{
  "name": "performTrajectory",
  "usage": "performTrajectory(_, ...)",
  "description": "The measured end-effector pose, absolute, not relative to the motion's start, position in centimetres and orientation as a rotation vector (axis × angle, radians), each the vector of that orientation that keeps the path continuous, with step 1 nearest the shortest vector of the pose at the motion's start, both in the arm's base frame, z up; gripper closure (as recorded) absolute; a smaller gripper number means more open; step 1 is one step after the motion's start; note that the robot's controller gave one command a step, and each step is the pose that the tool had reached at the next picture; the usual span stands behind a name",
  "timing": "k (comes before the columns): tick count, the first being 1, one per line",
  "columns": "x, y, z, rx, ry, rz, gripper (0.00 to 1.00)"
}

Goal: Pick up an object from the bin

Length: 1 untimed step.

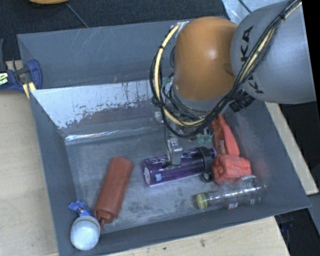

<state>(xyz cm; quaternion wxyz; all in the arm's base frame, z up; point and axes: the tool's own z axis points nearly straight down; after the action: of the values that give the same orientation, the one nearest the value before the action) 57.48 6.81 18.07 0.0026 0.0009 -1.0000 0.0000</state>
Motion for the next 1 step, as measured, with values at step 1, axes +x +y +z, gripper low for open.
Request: performTrajectory(1, 57.65, 6.78, 18.57, 0.000, -3.145, -0.001, 0.00)
